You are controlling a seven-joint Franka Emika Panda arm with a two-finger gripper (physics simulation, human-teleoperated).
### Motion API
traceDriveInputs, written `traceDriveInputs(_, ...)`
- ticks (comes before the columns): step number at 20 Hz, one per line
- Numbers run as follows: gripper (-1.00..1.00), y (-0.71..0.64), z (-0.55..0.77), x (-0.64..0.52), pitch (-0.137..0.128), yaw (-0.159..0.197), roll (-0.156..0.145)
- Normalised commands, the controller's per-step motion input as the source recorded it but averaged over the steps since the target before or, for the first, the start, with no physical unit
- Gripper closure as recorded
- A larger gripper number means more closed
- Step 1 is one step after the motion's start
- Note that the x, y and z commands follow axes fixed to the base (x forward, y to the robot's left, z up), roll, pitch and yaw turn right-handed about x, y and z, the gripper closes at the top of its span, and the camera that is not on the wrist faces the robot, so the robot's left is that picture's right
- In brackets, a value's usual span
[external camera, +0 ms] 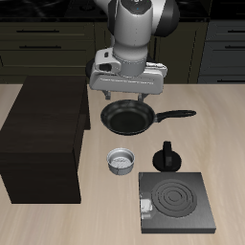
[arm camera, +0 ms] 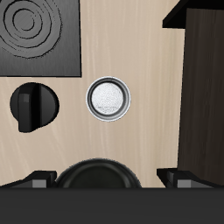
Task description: Place the ramekin on the bottom layer of the wooden shelf
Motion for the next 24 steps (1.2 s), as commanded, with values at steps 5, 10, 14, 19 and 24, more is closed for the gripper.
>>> traceDriveInputs(5, -1.0, 0.21, -0.05, 0.27, 0.011, 0.024, 0.029)
traceDriveInputs(10, -1.0, 0.08, 0.02, 0.15, 0.005, -0.017, 0.02)
traceDriveInputs(14, -1.0, 0.07, -0.01, 0.23, 0.006, 0.008, -0.005)
traceDriveInputs(19, -1.0, 0.07, 0.02, 0.21, -0.009, 0.001, 0.007)
traceDriveInputs(24, -1.0, 0.0, -0.02, 0.08, 0.014, -0.008, 0.002)
